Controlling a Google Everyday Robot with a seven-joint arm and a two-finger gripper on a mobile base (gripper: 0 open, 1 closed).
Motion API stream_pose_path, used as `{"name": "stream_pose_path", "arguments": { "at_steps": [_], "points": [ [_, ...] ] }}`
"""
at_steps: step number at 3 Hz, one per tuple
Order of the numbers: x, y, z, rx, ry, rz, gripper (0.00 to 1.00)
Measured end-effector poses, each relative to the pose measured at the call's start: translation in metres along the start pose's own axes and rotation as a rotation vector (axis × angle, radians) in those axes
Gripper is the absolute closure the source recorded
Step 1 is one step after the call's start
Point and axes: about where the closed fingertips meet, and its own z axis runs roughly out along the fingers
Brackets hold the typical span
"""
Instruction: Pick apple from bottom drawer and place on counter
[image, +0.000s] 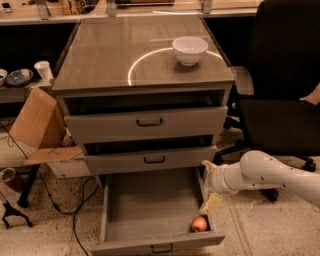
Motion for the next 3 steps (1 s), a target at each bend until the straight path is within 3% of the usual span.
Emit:
{"name": "stream_pose_path", "arguments": {
  "at_steps": [2,3],
  "points": [
    [0.085,0.018,0.087,-0.066,-0.013,0.001,0.0],
    [0.099,0.025,0.12,-0.052,-0.011,0.009,0.0]
  ]
}}
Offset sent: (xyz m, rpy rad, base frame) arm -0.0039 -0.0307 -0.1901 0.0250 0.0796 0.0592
